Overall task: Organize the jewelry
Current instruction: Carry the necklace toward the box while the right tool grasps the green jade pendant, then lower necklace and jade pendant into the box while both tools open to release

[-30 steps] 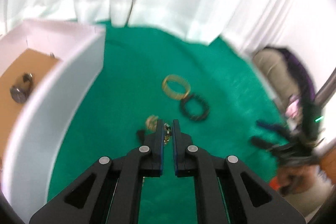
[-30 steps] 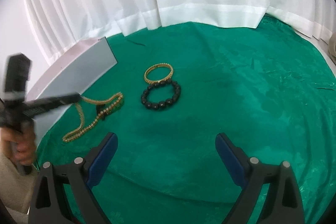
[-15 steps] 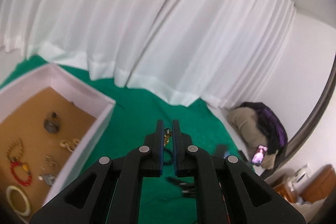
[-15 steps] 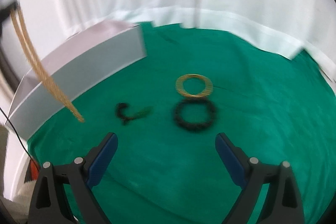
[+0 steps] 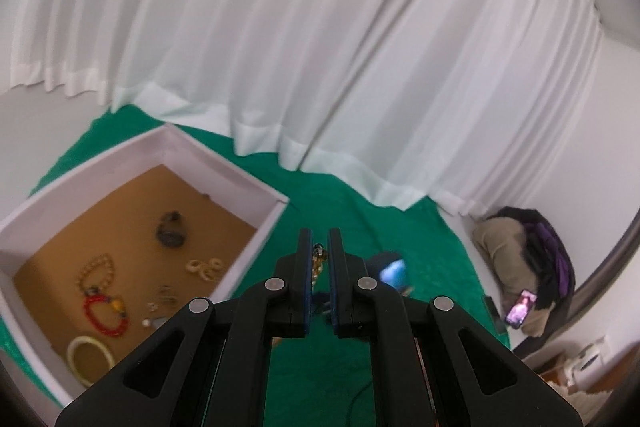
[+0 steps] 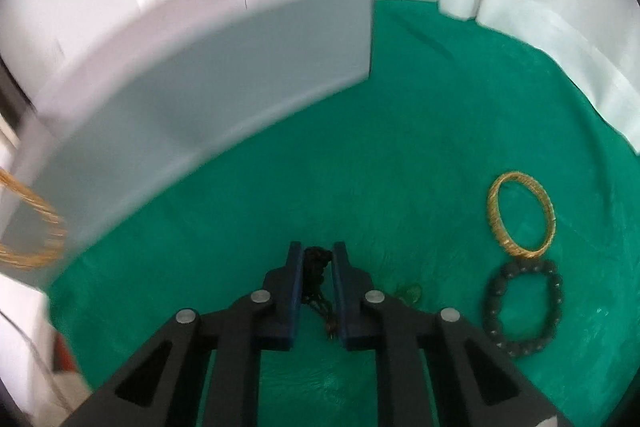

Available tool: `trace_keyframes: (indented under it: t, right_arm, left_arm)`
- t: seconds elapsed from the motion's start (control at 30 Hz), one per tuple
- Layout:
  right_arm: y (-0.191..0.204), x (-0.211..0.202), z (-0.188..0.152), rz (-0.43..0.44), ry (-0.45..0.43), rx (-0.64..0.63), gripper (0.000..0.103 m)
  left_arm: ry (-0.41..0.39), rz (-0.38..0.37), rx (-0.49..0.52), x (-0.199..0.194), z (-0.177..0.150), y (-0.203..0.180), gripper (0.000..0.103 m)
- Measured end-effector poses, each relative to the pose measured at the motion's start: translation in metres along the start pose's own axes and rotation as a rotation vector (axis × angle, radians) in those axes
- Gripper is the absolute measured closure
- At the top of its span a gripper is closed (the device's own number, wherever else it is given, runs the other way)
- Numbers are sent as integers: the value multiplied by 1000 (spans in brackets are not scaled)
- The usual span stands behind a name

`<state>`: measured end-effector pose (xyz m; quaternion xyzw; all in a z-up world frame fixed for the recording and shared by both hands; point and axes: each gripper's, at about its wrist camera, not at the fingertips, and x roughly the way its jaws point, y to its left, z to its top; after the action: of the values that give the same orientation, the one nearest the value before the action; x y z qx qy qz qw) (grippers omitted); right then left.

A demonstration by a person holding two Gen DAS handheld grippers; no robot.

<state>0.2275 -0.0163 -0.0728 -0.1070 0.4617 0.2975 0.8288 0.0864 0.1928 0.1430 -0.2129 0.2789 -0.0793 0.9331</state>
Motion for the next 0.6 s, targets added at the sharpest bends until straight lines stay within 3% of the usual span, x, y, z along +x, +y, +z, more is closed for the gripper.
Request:
trace_keyframes:
  t: [0.13,0.3,0.47,0.6]
  right_arm:
    - [0,-59,21,81,-87,29,89]
    - [35,-123,62,158,-185,-37,89]
    - [81,-137,102,225,-218,-98,89]
    - [121,-117,120,261,-201,-139,89]
  left_arm:
    - [-22,29,-4,-17,9,11,99]
    - [-67,113,1,-41,29,33,99]
    - [-78,207,-12,-49,37,68,99]
    - [-66,292,-38,-42,38,103,99]
